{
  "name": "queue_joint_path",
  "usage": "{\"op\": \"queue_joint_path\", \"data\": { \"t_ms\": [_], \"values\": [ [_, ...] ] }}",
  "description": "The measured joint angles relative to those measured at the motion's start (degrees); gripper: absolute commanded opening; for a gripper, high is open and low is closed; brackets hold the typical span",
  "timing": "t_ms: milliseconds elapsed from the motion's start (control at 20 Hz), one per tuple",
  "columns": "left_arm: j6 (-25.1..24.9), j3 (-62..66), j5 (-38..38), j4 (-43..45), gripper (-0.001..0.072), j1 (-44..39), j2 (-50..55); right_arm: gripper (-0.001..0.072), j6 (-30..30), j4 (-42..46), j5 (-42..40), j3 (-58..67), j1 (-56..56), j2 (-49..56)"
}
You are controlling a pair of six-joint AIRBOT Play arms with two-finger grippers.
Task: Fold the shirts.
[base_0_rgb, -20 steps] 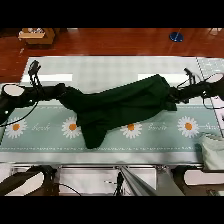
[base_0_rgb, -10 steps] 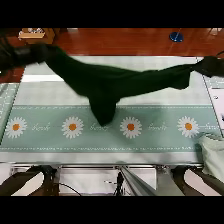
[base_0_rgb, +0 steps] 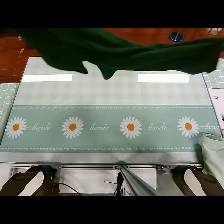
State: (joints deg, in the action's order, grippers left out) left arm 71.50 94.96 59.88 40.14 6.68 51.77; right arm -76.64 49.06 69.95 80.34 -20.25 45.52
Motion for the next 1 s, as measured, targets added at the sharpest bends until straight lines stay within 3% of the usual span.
{"op": "queue_joint_path", "data": {
  "t_ms": [300, 600, 800, 1000],
  "values": [
    [8.7, 2.6, 9.9, 1.0, 0.0040, 0.5, -13.0, 0.0017, -7.1, -0.3, 7.7, 13.7, 0.0, -5.8],
    [21.0, 2.2, 31.1, 10.4, 0.0040, 0.7, -21.6, 0.0016, -13.0, 2.6, 28.0, 18.5, 0.7, -7.8],
    [23.8, -6.0, 40.7, 15.6, 0.0040, 0.8, -23.0, 0.0016, -14.0, 6.1, 33.4, 9.2, 3.5, -8.0],
    [22.1, -23.9, 39.1, 17.3, 0.0041, 0.8, -22.5, 0.0017, -13.1, 10.5, 33.0, -7.8, 9.6, -5.2]
  ]
}}
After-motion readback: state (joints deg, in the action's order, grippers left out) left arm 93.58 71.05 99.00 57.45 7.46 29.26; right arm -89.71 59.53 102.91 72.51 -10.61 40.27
